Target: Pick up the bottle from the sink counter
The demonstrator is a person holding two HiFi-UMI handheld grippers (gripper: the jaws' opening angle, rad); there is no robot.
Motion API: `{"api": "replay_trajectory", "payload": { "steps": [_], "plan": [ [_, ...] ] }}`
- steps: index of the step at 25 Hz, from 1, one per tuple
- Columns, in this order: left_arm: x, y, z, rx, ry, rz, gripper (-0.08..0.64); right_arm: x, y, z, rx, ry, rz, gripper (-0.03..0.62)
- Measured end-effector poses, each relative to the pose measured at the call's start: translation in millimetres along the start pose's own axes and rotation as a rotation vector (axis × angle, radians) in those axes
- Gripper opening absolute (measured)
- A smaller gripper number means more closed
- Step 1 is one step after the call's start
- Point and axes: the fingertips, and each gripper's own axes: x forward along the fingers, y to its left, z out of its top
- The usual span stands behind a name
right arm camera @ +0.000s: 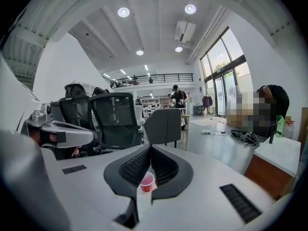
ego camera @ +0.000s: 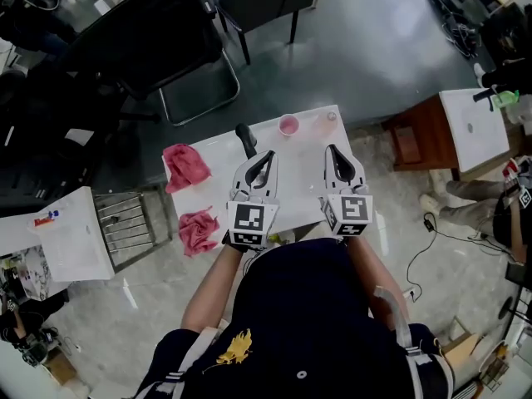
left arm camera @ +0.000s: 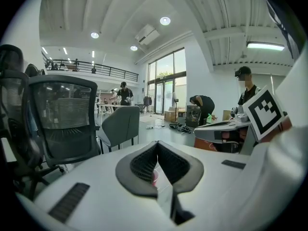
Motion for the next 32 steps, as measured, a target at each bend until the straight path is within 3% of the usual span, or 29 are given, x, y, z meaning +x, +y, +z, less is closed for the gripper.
{"api": "replay_trajectory", "payload": {
  "steps": [19,32],
  "plan": [
    [30.9,14.7,-15.7,-0.008,0.058,0.022,0.018,70.0,-32.9,-35.8,0.034,0.077,-0.039,0.036],
    [43.0,13.7,-21.6,-0.011,0.075,0.021,0.018,107.3,-55.3,-80.2,0.01,0.162,-0.064,0.233]
  ]
}}
